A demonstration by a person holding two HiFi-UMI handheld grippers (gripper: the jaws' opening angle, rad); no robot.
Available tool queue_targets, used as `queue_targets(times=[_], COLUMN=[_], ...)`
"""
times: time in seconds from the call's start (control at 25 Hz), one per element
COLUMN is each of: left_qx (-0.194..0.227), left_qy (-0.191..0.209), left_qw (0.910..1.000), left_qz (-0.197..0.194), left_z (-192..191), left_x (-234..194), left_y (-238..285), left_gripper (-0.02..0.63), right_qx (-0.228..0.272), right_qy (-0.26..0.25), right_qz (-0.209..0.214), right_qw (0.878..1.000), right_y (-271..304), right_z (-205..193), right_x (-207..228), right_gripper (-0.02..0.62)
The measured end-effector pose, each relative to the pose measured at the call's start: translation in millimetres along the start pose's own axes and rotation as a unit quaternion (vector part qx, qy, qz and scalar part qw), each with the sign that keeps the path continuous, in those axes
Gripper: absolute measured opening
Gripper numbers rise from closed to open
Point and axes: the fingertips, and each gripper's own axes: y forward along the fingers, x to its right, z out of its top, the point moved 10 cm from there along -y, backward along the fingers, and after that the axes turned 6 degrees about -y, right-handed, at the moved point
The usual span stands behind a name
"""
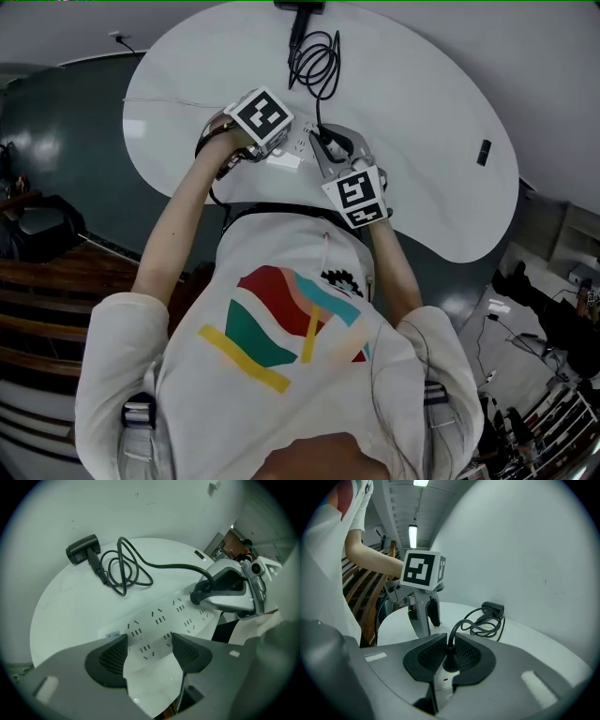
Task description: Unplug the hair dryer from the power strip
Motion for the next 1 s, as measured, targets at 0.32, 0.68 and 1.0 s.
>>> queue_targets(times=[0.32,0.68,1.0], left_qx=[0.019,0.058,0.057], left_qy=[0.004,-0.033,-0.048], left_qw=[0.9998,0.9967,0.9971], left_qz=[-0.003,-0.047,-0.014], left_z=[0.7,-2.2,-12.8], left_x=[-19.2,-27.7,-19.9], left_y=[-6.9,-13.5,6.3], left_gripper=[0.299,0.299,0.252], right_qx=[0.022,0.085,0.196], right_qy=[-0.055,-0.028,-0.008], right_qz=[0.011,-0.004,0.018], right_qw=[0.998,0.996,0.980], right_y=[-6.4,-9.3,-40.9], right_z=[19.5,42.7,113.1], right_x=[-5.1,4.7,33.6], right_gripper=[0.064,0.064,0.067])
